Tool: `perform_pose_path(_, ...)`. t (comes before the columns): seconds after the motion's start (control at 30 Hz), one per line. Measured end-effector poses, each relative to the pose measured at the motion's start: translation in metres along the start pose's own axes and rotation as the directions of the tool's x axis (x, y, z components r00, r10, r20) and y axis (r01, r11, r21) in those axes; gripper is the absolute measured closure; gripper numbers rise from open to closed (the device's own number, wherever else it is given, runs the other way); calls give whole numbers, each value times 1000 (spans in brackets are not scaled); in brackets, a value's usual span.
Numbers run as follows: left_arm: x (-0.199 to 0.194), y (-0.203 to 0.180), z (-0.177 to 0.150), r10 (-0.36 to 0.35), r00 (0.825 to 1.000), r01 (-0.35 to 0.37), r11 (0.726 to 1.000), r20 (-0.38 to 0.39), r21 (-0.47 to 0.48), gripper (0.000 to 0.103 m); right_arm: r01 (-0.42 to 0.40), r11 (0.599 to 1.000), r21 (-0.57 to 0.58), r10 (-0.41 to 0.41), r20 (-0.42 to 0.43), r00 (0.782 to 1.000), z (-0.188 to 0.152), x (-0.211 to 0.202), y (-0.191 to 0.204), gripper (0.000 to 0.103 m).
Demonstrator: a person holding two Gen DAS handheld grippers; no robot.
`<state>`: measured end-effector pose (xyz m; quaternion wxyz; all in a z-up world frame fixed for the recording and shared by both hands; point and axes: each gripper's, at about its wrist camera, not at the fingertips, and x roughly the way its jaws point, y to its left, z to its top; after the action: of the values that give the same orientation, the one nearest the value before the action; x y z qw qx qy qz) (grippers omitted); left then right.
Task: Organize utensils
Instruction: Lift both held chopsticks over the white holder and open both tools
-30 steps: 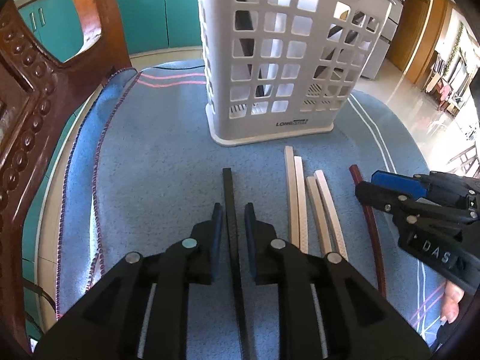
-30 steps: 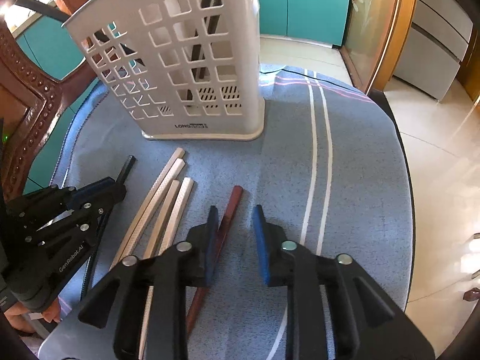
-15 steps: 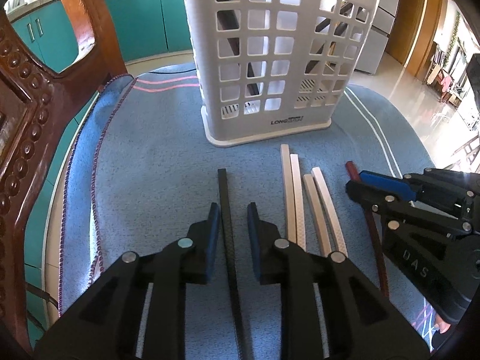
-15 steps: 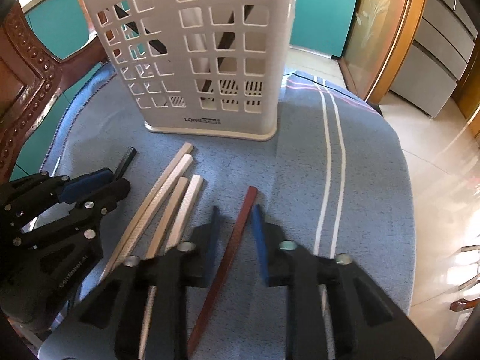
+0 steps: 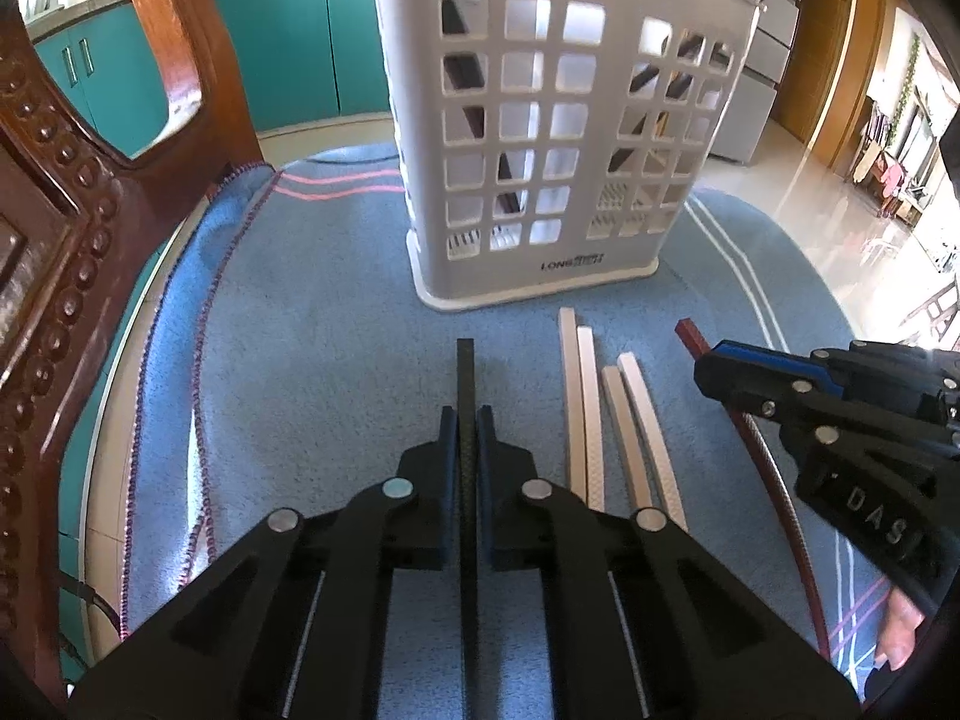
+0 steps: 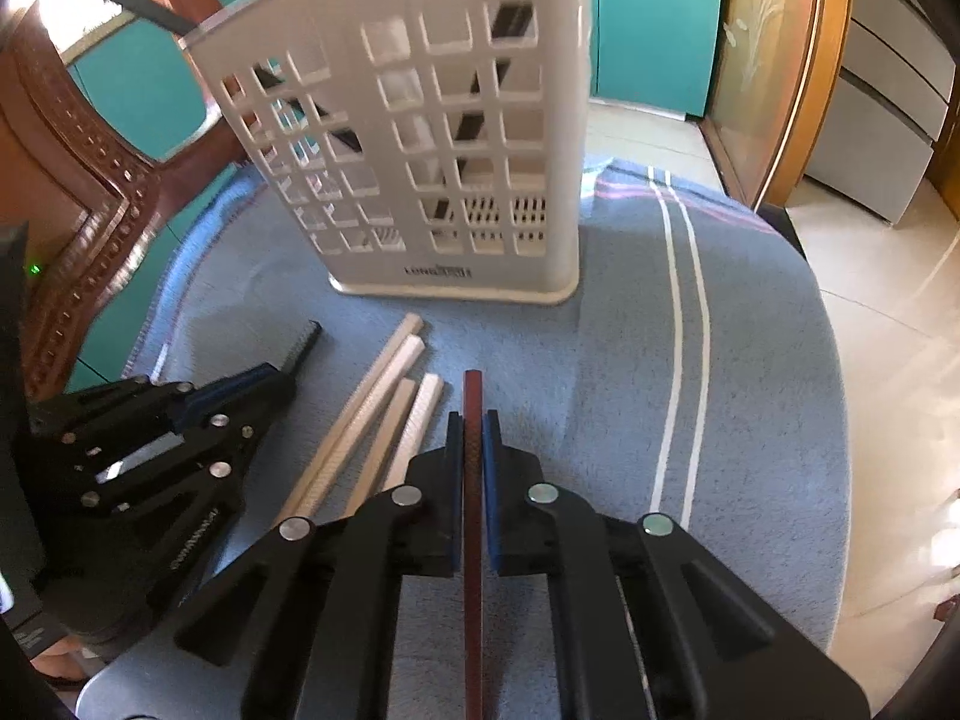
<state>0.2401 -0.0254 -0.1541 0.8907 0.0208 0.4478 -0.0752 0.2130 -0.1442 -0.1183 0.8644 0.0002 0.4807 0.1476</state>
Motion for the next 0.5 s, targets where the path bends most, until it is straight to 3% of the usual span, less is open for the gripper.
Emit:
perform_pose_path(0.3, -10, 0, 1, 2, 999, -2, 1000, 33, 4, 96, -22, 1000, 23, 21, 28, 999, 8, -10, -7, 96)
perform_pose_path(0.5, -32, -3, 2, -8, 997, 7, 1000, 82, 14, 96, -124, 992, 20, 121, 112, 986, 16, -58, -9, 96)
